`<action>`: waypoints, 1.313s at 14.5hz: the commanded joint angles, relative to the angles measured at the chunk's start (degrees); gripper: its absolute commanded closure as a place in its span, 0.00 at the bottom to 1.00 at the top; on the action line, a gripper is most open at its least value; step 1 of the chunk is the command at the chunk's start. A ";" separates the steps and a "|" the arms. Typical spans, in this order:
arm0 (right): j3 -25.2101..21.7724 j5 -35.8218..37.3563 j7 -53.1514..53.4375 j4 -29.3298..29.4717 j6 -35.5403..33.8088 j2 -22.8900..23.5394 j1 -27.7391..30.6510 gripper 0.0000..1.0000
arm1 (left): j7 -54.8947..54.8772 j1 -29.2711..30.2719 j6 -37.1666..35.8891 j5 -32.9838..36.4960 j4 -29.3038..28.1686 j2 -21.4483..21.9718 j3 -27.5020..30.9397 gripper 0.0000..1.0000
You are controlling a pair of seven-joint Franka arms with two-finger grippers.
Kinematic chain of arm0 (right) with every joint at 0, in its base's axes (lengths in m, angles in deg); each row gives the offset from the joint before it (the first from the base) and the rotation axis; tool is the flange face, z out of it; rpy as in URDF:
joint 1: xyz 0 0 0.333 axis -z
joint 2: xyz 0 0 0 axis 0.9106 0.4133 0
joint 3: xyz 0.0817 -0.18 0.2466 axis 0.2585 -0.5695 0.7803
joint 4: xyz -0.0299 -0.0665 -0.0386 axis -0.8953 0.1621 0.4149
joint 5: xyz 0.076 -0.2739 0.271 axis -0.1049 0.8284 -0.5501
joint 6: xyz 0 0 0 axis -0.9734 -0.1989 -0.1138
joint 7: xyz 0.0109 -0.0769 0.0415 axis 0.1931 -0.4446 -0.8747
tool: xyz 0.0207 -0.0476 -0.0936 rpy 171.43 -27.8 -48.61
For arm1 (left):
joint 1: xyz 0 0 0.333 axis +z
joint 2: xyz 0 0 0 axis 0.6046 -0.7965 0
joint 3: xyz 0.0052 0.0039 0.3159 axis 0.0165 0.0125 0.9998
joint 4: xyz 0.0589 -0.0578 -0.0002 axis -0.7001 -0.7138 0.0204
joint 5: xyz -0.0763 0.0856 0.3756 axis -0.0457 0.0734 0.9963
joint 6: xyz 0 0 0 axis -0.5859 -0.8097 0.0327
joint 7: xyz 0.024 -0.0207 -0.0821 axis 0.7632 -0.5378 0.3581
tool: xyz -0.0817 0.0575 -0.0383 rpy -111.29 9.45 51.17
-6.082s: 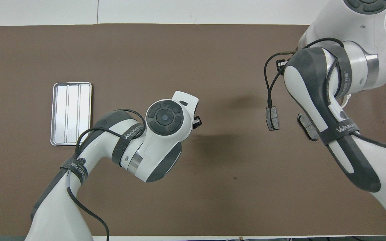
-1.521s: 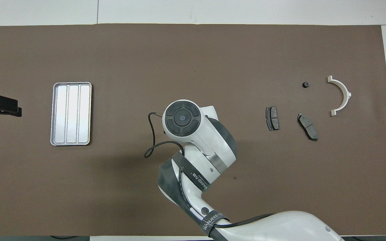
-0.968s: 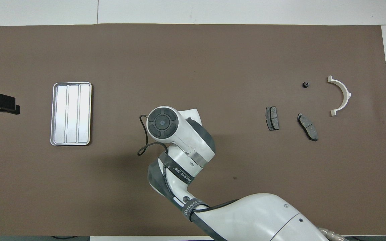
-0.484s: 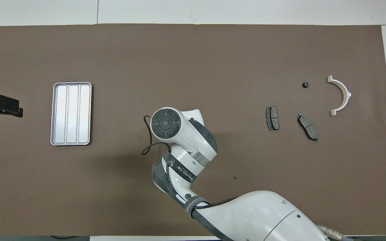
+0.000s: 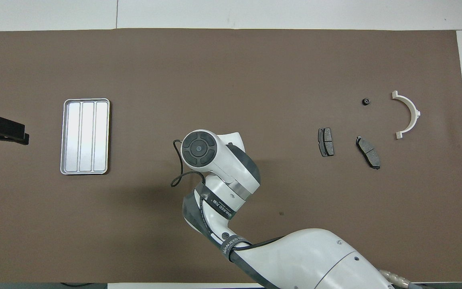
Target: Place bearing gear from tray to pile
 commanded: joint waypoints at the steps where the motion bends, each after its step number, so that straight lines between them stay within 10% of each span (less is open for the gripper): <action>1: 0.36 1.07 1.25 -1.48 1.63 -0.70 0.47 0.21 | -0.62 -0.30 -1.59 -0.44 1.09 -0.18 0.20 0.00; 5: 0.36 0.90 1.16 -1.48 1.46 -0.79 0.47 1.00 | 1.57 -0.21 -1.24 -0.53 1.00 -0.10 0.20 0.00; 19: 0.27 0.46 -13.92 7.31 -15.41 -6.04 8.72 1.00 | 1.14 -0.30 -0.10 -0.53 -1.37 0.87 0.12 0.00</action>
